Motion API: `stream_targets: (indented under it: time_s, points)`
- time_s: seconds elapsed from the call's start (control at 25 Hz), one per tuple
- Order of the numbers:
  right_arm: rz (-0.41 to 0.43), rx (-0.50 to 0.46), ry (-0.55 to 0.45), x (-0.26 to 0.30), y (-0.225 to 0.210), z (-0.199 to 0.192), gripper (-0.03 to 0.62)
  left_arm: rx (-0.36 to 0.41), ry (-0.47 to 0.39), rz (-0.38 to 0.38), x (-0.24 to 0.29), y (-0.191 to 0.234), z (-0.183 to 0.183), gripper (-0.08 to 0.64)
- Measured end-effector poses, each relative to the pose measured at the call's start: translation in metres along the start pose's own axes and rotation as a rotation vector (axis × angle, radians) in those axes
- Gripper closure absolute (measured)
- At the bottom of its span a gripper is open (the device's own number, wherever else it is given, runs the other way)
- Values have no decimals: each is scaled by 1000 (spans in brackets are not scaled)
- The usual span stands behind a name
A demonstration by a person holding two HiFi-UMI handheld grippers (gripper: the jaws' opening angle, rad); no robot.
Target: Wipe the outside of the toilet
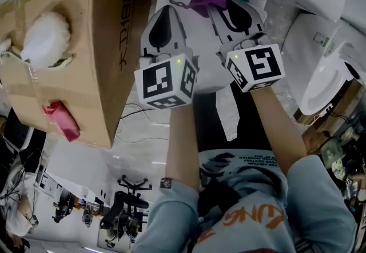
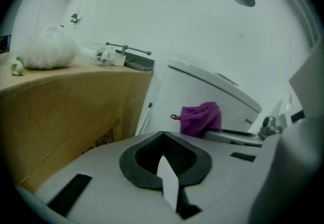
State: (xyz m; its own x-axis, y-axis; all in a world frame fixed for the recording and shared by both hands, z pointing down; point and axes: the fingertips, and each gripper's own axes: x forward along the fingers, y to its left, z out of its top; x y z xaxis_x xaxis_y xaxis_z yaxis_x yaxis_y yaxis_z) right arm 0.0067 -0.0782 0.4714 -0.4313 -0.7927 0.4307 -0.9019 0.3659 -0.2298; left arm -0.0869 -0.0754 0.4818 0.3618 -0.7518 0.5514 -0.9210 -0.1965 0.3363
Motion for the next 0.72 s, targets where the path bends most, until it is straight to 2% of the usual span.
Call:
stream_targets:
  time_s: [0.16,0.32,0.52,0.72]
  points:
    - [46,-1,-1,48,20,5,503,-13,0,14,-1,17,0,537]
    - [55,-32,18,86,31,1,506,-21,12,7,3,25,-3,537]
    - [-6,-52,35,109,24,-1,509,-22,17,5,8,30,-4,537]
    - [-68,-29,25,114,18,0,509,-25,37,12,9,33,-11,537]
